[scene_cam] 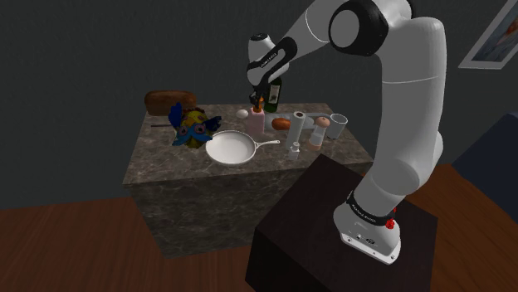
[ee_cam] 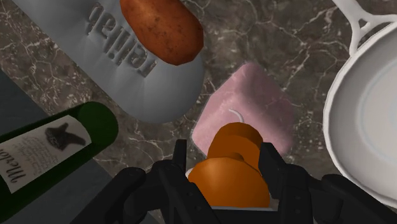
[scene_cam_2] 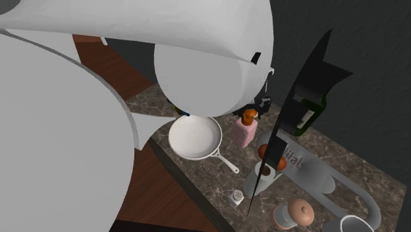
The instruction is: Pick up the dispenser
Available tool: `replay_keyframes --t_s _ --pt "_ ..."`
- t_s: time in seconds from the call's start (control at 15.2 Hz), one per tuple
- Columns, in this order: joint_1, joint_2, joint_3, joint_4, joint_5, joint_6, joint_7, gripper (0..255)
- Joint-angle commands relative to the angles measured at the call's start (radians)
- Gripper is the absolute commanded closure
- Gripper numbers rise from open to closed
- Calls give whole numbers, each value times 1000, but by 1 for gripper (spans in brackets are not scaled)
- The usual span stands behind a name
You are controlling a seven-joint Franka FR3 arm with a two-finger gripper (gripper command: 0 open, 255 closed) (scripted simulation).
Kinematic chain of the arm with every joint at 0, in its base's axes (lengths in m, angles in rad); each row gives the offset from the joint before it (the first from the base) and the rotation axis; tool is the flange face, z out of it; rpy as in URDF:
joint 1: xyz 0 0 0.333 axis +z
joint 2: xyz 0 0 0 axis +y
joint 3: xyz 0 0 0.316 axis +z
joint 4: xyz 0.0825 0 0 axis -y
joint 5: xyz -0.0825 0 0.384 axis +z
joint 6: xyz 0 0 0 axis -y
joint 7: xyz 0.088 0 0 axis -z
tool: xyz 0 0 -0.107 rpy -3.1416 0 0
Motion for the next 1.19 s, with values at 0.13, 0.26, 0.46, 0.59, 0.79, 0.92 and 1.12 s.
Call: replay_keyframes --t_s 0.13,0.26,0.46,0.59,0.79,0.92,1.12 --pt "0 -16 1 3 2 -21 -6 255" --pt "1 -33 2 7 4 -41 -11 255" --pt "1 -57 2 14 6 -72 -19 255" --pt "2 -73 3 19 8 -92 -24 255" --pt "3 -95 3 29 10 -124 -32 255" --pt "3 -109 4 37 12 -146 -38 255" --pt "4 -117 4 42 13 -158 -41 255"
